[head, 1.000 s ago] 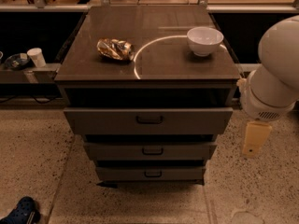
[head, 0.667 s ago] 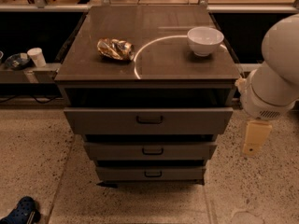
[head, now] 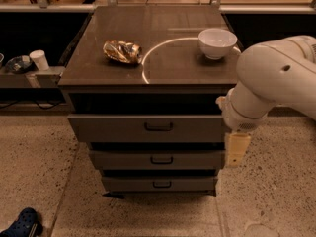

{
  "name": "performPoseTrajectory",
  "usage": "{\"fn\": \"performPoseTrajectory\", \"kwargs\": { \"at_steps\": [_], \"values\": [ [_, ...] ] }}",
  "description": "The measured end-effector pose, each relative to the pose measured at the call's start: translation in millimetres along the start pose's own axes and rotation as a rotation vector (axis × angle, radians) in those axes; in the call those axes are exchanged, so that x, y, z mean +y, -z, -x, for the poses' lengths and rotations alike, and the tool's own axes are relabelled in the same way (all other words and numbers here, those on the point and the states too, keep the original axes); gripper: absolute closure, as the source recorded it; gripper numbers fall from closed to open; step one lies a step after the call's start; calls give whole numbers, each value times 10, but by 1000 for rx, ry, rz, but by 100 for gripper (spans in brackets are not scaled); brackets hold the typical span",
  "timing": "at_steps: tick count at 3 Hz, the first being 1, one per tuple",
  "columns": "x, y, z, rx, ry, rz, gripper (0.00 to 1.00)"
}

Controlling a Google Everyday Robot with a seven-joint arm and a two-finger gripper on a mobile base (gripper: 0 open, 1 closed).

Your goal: Open top drawer

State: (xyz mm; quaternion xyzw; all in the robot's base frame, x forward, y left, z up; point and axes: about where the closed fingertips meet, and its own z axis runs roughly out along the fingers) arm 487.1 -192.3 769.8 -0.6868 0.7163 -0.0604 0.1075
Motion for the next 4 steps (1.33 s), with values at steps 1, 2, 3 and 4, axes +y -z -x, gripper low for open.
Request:
{"fn": "performPoseTrajectory", "kwargs": {
  "at_steps": [1,2,3,4],
  "values": [
    [-88,-377,151,-30,8,20,0],
    [-293,-717,291,-72,15,32,0],
    [-431,-912,364,-91,18,46,0],
    [-591,-1167,423,-124,21,111,13]
  ]
}}
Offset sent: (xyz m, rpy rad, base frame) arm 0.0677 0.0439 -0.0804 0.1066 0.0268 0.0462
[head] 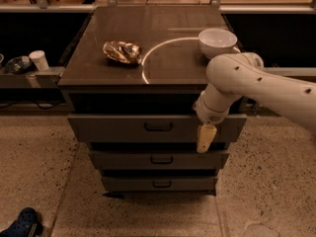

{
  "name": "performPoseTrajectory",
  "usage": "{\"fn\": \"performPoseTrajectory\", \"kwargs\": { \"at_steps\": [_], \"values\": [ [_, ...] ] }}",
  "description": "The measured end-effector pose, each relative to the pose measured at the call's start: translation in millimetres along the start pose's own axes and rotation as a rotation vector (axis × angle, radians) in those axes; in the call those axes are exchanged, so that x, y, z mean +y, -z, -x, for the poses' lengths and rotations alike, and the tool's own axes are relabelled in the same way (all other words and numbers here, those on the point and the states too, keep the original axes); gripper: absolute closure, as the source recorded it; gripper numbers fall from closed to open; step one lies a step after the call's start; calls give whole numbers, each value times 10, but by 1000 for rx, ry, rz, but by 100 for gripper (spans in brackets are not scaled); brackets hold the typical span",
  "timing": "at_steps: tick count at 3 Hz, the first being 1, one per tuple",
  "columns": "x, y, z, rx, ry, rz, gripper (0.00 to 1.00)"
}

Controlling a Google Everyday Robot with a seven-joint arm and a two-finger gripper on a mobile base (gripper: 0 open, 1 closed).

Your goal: Open top drawer

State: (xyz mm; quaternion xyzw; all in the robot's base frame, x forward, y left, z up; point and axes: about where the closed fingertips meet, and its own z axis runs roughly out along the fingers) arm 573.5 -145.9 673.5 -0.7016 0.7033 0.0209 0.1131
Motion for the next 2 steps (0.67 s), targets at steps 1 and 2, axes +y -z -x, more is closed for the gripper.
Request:
{"fn": "performPoseTrajectory", "kwargs": {
  "at_steps": [1,2],
  "values": [
    [-84,-137,24,-15,4,45,14],
    [26,-180,70,-22,40,86,15]
  ]
}}
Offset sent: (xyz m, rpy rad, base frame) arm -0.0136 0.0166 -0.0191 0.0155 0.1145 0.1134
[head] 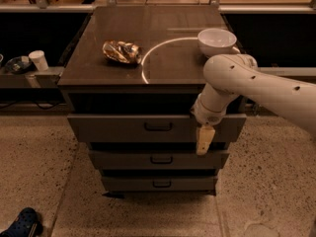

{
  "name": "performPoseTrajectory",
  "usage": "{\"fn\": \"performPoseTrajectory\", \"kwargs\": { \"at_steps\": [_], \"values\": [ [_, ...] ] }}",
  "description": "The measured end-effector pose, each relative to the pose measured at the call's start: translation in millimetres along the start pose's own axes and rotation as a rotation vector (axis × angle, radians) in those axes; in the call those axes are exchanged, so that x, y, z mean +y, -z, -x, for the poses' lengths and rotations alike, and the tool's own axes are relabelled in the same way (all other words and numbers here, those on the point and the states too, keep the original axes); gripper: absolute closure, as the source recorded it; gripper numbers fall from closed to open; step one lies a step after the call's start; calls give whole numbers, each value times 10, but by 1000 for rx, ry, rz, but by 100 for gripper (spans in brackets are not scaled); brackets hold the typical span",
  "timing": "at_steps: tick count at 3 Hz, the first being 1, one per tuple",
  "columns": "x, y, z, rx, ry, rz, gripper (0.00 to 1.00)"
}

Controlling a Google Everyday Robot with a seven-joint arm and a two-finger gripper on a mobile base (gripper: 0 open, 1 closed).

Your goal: Open top drawer

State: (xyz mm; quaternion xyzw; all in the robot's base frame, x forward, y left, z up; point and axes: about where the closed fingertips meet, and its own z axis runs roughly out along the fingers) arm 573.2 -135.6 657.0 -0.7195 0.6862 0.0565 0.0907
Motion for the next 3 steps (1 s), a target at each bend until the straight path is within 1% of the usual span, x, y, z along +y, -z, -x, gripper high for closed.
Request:
{"fn": "performPoseTrajectory", "kwargs": {
  "at_steps": [1,2,3],
  "values": [
    [256,32,22,-10,46,32,20],
    [584,63,-15,-12,86,66,21],
    [642,173,34,-22,99,61,20]
  ]
}}
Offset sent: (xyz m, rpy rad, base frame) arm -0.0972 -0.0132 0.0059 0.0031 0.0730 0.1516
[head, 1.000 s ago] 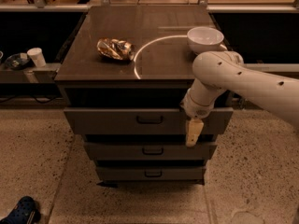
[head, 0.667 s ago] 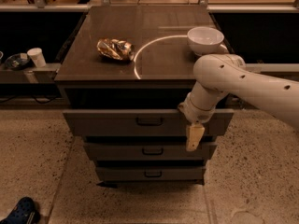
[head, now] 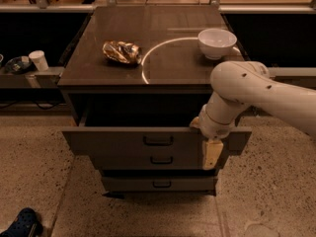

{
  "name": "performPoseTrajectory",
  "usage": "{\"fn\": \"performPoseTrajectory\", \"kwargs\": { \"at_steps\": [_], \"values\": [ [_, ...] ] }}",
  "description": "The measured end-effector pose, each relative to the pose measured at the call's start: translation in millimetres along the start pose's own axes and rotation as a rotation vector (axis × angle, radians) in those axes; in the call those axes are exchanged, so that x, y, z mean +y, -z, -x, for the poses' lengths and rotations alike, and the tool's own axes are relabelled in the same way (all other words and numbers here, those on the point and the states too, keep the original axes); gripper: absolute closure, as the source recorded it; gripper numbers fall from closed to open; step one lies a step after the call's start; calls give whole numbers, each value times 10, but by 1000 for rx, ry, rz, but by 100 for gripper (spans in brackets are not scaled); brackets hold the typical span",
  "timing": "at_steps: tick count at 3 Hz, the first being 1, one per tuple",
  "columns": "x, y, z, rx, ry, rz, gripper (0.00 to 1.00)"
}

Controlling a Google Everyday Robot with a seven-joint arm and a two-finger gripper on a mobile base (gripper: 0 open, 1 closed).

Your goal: Open top drawer

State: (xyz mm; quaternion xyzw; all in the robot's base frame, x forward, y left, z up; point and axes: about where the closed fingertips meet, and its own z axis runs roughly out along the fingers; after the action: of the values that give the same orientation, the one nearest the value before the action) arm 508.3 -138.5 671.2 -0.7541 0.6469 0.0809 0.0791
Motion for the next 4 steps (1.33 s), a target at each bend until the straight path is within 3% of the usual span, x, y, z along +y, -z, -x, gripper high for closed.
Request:
{"fn": "performPoseTrajectory", "kwargs": {
  "at_steps": [1,2,3,4],
  "values": [
    [198,67,-5,-3,11,1,20],
    [695,81,-95,9,10,44,20],
    [942,105,-138,13,9,63,18],
    [1348,292,-135,11,25,47,3]
  ]
}}
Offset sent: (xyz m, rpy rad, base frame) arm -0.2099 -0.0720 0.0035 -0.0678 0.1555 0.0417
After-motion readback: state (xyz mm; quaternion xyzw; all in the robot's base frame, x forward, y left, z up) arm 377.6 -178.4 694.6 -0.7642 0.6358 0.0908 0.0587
